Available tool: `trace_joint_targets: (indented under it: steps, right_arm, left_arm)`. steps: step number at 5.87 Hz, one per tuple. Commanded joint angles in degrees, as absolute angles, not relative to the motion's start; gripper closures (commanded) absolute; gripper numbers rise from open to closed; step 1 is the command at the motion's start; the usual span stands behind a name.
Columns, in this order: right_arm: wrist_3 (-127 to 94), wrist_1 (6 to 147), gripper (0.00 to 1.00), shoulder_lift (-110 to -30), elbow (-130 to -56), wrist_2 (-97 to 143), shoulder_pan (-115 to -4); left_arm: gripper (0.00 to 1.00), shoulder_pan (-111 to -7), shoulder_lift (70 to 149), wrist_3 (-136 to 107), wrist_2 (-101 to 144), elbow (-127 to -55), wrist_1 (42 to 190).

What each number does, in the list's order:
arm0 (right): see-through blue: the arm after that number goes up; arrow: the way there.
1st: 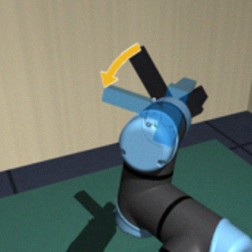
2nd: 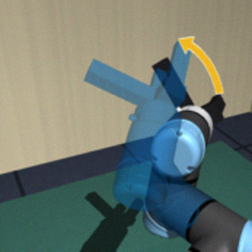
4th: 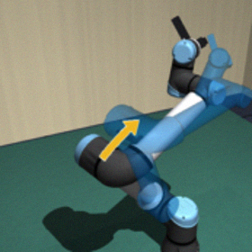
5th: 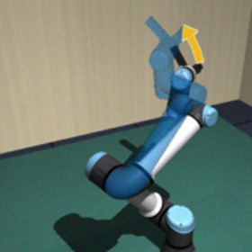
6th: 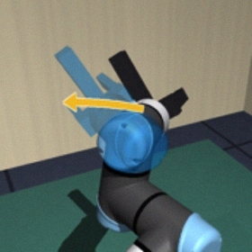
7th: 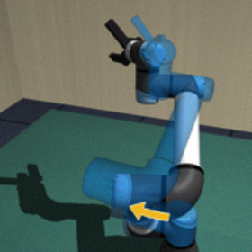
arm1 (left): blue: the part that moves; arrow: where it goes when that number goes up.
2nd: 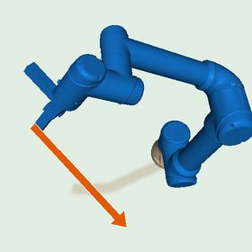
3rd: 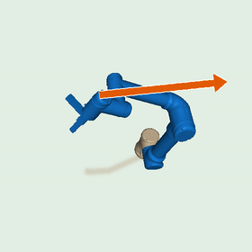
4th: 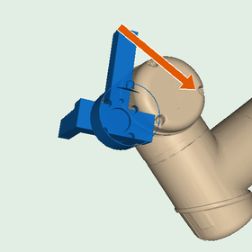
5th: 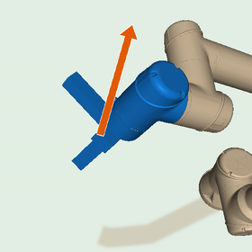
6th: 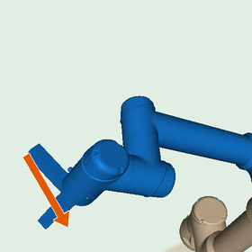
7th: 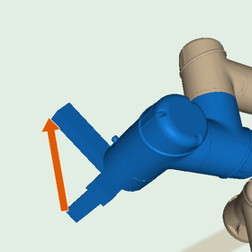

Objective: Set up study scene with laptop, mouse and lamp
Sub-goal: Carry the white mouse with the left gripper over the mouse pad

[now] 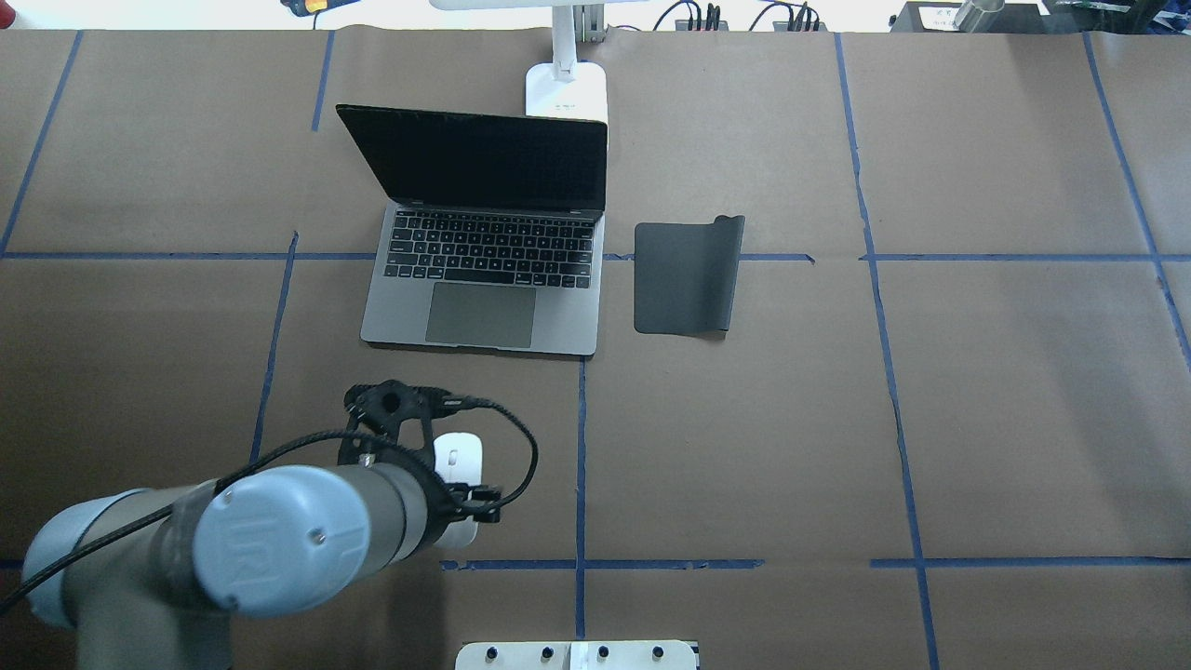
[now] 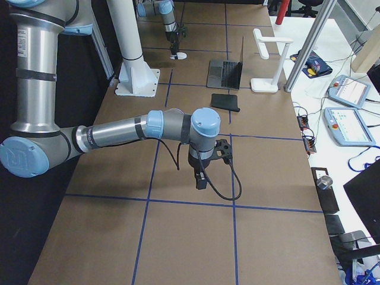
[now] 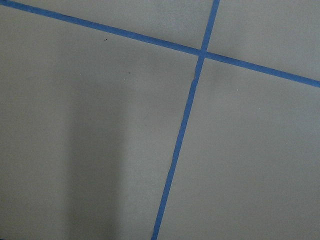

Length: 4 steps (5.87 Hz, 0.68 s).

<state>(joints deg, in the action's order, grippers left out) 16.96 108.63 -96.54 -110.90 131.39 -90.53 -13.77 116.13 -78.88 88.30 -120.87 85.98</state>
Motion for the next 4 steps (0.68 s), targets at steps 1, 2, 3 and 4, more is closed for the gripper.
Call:
trace_joint_targets:
  steps: [1, 2, 3, 4]
  right_arm:
    - [16.8, 108.6, 0.00, -96.5, -111.0, 131.4, -90.5]
    - [16.8, 108.6, 0.00, -96.5, -110.9, 131.4, -90.5]
    - [16.8, 108.6, 0.00, -96.5, -110.9, 131.4, -90.5]
    - [16.8, 108.6, 0.00, -96.5, -110.7, 131.4, -90.5]
  left_arm:
    - [0.87, -19.1, 128.4, -74.7, 91.7, -107.7, 85.8]
    - [0.87, -22.1, 133.8, -72.7, 94.3, -100.4, 86.4]
    - [0.87, -24.8, 139.9, -71.1, 98.0, -93.8, 86.5]
    - [0.87, -25.7, 147.8, -71.2, 98.5, -82.6, 89.1]
